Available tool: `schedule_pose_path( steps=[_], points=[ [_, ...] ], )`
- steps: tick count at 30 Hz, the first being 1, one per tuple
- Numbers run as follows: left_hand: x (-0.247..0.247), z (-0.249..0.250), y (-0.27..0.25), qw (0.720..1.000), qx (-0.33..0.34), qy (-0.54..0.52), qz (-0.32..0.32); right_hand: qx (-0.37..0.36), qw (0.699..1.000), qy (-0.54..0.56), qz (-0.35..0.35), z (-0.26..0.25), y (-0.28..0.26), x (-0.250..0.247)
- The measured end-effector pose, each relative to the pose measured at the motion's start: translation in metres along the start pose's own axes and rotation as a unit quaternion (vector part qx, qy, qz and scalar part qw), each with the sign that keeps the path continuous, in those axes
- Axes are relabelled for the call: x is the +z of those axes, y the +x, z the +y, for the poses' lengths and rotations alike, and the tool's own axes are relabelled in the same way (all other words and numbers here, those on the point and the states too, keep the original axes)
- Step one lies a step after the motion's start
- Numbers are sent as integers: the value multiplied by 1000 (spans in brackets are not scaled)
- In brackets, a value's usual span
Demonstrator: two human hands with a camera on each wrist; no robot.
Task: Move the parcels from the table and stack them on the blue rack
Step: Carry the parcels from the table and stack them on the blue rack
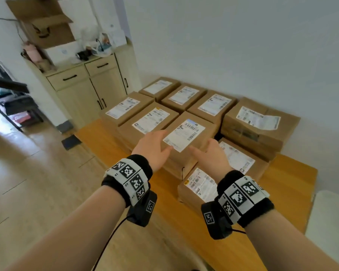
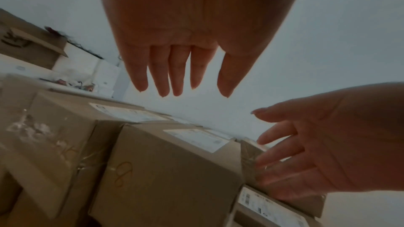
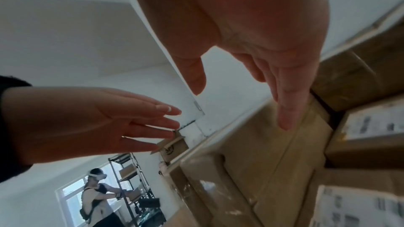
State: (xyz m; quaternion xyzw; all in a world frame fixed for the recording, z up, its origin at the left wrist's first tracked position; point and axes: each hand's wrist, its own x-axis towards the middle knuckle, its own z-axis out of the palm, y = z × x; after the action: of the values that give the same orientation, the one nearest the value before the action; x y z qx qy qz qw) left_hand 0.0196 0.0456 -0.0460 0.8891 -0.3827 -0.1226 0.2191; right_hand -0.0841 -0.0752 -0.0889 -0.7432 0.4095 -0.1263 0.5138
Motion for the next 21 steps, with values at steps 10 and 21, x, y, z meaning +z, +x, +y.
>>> schedule_pose_path(
  steps=[10, 21],
  points=[
    [2, -40, 85, 986, 88, 41, -136, 138, 985, 54, 90, -6, 30, 58],
    [-11, -42, 92, 969, 221, -62, -90, 125, 957, 119, 233, -29, -2, 68]
  ],
)
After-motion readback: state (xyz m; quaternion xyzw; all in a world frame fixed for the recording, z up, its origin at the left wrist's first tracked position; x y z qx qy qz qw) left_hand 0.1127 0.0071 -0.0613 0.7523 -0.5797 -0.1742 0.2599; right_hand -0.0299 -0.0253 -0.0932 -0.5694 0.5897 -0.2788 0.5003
